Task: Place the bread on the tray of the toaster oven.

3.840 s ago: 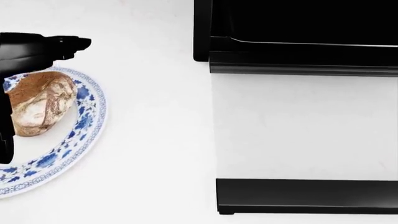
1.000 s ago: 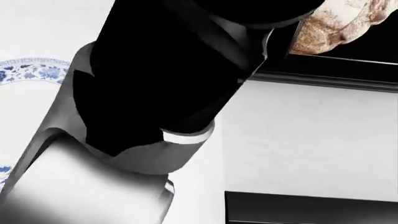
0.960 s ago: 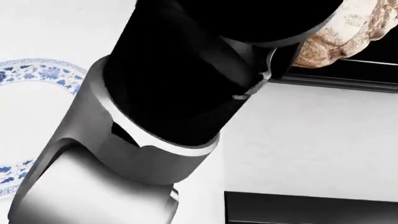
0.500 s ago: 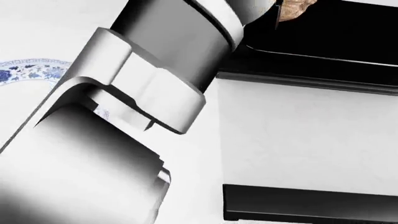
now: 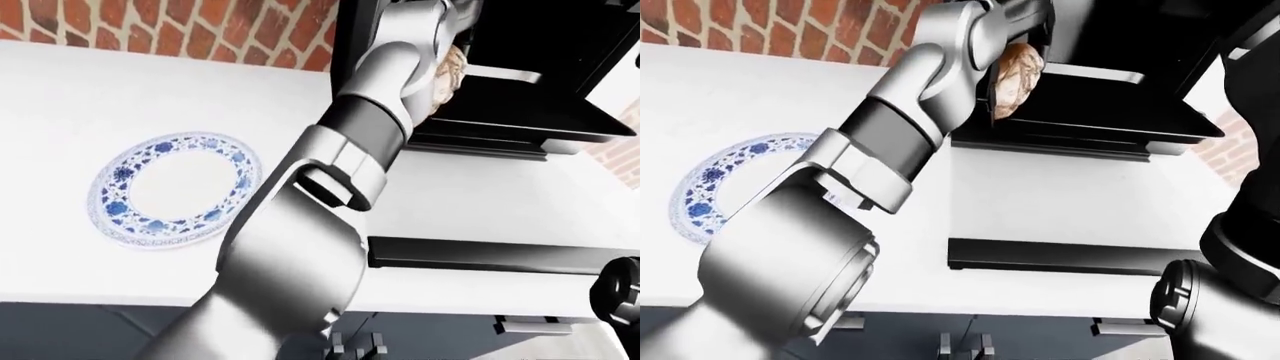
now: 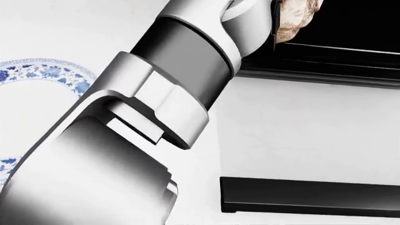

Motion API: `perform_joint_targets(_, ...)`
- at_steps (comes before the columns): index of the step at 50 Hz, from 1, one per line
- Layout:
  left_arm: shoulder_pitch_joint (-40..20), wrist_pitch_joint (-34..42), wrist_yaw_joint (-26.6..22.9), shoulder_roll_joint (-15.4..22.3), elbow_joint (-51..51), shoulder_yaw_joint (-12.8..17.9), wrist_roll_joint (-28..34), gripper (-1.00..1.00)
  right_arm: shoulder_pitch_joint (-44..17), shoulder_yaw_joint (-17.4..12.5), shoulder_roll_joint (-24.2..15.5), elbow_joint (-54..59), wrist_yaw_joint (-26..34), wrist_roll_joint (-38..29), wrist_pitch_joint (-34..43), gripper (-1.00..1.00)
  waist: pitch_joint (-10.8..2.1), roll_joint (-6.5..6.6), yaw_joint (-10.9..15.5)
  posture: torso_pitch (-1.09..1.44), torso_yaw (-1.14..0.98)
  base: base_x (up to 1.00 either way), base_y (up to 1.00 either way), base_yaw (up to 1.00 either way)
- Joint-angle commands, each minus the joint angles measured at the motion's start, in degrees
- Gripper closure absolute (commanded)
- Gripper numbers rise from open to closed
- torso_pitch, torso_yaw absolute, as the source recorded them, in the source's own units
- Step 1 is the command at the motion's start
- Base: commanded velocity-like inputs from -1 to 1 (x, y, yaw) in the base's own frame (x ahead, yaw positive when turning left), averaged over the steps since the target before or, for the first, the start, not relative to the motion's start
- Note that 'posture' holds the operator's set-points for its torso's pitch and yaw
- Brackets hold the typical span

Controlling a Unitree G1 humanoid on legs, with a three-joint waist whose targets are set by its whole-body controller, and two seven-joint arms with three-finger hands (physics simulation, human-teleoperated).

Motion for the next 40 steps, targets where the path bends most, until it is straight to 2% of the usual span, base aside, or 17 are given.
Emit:
perform_joint_targets(1, -2.2, 0.0, 0.5, 0.5, -1.9, 0.2, 0.2, 0.98, -1.6, -1.0, -0.9, -0.9, 0.0, -0.1, -1.4, -1.0, -1.58, -0.47, 0.1, 0.0, 0.0, 0.0, 0.0, 0.0)
perform_joint_targets(3, -3.1, 0.6, -0.5, 0.3, -2.0, 0.8, -0.7, 0.96, -1.6, -1.1, -1.0, -0.9, 0.1, 0.2, -1.2, -1.0, -1.57, -0.46, 0.1, 0.0, 0.0, 0.0, 0.0, 0.0)
perform_joint_targets(4, -4.4, 4.0, -0.4, -0.2, -2.0, 3.4, -3.3, -0.17, -1.5, -1.0, -1.0, -1.0, 0.2, 0.2, -1.1, -1.0, -1.58, -0.46, 0.1, 0.0, 0.0, 0.0, 0.0, 0.0)
perform_joint_targets(5, -5.4, 3.5, -1.3, 0.3, -1.5, 3.0, -3.7, -1.0, -1.5, -1.0, -1.0, -1.1, 0.2, 0.2, -1.0, -1.0, -1.65, -0.48, 0.1, 0.0, 0.0, 0.0, 0.0, 0.0)
perform_joint_targets(7, -6.1, 4.0, -2.7, 1.0, -1.1, 1.8, -3.4, -1.0, -1.5, -0.9, -1.0, -0.9, 0.2, 0.1, -1.2, -1.0, -1.54, -0.47, 0.2, 0.0, 0.0, 0.0, 0.0, 0.0)
perform_joint_targets(9, -7.0, 4.7, -4.0, 1.8, -0.9, 2.1, -4.1, -1.0, -1.5, -0.9, -1.0, -0.7, 0.4, -0.1, -1.4, -1.0, -1.43, -0.44, 0.2, 0.0, 0.0, 0.0, 0.0, 0.0)
perform_joint_targets(21, -6.7, 3.9, -5.4, 4.6, -1.7, 1.2, -3.7, -1.0, -1.5, -1.3, -1.4, -0.8, 0.3, 0.3, -0.9, -1.0, -1.53, -0.41, 0.3, 0.0, 0.0, 0.0, 0.0, 0.0)
perform_joint_targets(25, -7.8, 3.5, -5.1, 6.3, -1.5, 2.2, -4.4, -1.0, -1.7, -1.3, -1.6, -1.0, 0.0, 0.6, -0.7, -1.0, -1.41, -0.47, 0.4, 0.0, 0.0, 0.0, 0.0, 0.0)
perform_joint_targets(31, -6.9, 8.0, -4.7, 8.4, -8.1, 6.1, -11.0, -1.0, -1.7, -1.1, -1.8, -0.8, 0.0, 0.5, -1.1, -1.0, -1.18, -0.08, 0.3, 0.0, 0.0, 0.0, 0.0, 0.0)
perform_joint_targets(32, -6.2, 11.8, -5.0, 7.9, -11.3, 7.8, -13.6, -1.0, -1.8, -1.2, -1.8, -0.9, 0.0, 0.6, -0.9, -1.0, -1.15, 0.0, 0.3, 0.0, 0.0, 0.0, 0.0, 0.0)
perform_joint_targets(33, -4.1, 16.2, -7.5, 6.8, -17.6, 7.7, -15.2, -1.0, -1.6, -1.1, -1.8, -0.9, 0.0, 0.5, -1.0, -1.0, -1.2, 0.1, 0.2, 0.0, 0.0, 0.0, 0.0, 0.0)
perform_joint_targets(35, 0.5, 30.7, -9.7, 3.8, -32.1, 9.2, -19.8, -1.0, -1.5, -1.1, -1.8, -0.9, 0.1, 0.4, -1.2, -1.0, -1.08, 0.41, 0.0, 0.0, 0.0, 0.0, 0.0, 0.0)
perform_joint_targets(36, 6.2, 33.8, -13.4, 3.8, -41.6, 3.8, -17.7, -1.0, -1.4, -1.1, -1.7, -0.9, 0.2, 0.4, -1.2, -1.0, -1.06, 0.53, 0.0, 0.0, 0.0, 0.0, 0.0, 0.0)
perform_joint_targets(37, 10.6, 40.3, -16.3, 2.9, -50.3, 2.5, -17.1, -1.0, -1.3, -1.2, -1.8, -1.2, 0.1, 0.5, -1.0, -1.0, -0.81, 0.69, -0.1, 0.0, 0.0, 0.0, 0.0, 0.0)
perform_joint_targets(38, 12.9, 42.5, -17.2, 3.1, -54.6, 1.1, -16.3, -1.0, -1.3, -1.2, -1.8, -1.3, 0.1, 0.5, -0.9, -1.0, -0.67, 0.8, -0.2, 0.0, 0.0, 0.0, 0.0, 0.0)
perform_joint_targets(40, 16.1, 46.8, -19.1, 4.1, -60.5, 1.0, -16.0, -1.0, -0.9, -1.1, -1.6, -1.4, 0.2, 0.3, -1.1, -1.0, -0.55, 0.9, -0.1, 0.0, 0.0, 0.0, 0.0, 0.0)
